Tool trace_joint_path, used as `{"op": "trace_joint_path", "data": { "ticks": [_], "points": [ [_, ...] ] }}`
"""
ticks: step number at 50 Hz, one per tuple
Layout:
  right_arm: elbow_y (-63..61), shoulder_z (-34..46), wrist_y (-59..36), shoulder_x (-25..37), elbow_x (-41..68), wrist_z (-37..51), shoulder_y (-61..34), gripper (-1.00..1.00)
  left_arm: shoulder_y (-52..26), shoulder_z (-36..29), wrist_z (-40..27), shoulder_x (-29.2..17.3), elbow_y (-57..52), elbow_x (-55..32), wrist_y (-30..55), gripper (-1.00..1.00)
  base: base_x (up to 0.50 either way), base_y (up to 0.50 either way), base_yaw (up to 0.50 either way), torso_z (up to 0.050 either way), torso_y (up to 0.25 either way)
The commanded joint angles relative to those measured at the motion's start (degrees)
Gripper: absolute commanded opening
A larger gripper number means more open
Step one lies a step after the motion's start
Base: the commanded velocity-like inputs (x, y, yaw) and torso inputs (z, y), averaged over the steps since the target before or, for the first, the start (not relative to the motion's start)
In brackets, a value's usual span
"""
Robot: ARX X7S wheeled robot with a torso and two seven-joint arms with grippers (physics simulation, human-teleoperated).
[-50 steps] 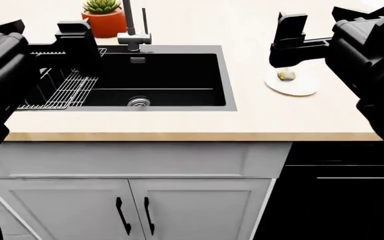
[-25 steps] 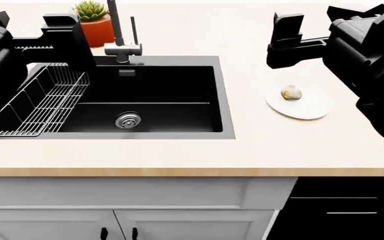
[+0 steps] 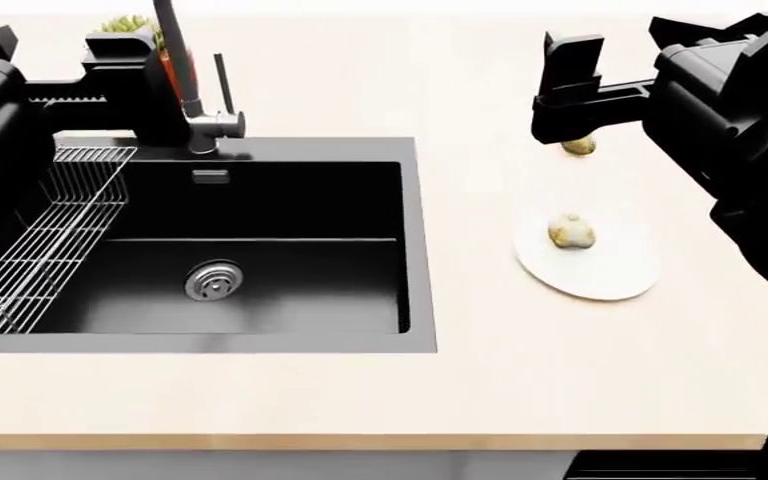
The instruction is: Pick the ginger from the counter and place it in the sink. Then turn on the sink faucet.
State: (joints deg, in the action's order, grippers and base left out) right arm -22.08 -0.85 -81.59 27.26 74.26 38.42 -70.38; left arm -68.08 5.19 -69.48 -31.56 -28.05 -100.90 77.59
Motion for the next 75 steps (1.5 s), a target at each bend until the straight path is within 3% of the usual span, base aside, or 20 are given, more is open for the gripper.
{"op": "trace_joint_path", "data": {
  "ticks": [1, 30, 75],
  "points": [
    [0.13, 0.84, 0.98, 0.63, 0.55, 0.09, 0.34, 1.00, 0.22, -0.13, 0.25, -0.71, -0.13, 0.41, -0.75, 1.00, 0.50, -0.14, 0.00, 0.000, 0.000],
    [-0.18, 2.83, 3.17, 1.92, 0.96, -0.03, 0.78, 1.00, 1.02, -0.69, 1.42, -2.15, -0.18, 1.76, -2.47, 1.00, 0.50, -0.14, 0.00, 0.000, 0.001],
    [-0.84, 4.28, 7.90, 3.95, -1.12, -1.74, 2.48, 1.00, 2.80, -2.01, 3.28, -3.62, -0.92, 3.44, -4.54, 1.00, 0.06, 0.11, 0.00, 0.000, 0.000]
  ]
}}
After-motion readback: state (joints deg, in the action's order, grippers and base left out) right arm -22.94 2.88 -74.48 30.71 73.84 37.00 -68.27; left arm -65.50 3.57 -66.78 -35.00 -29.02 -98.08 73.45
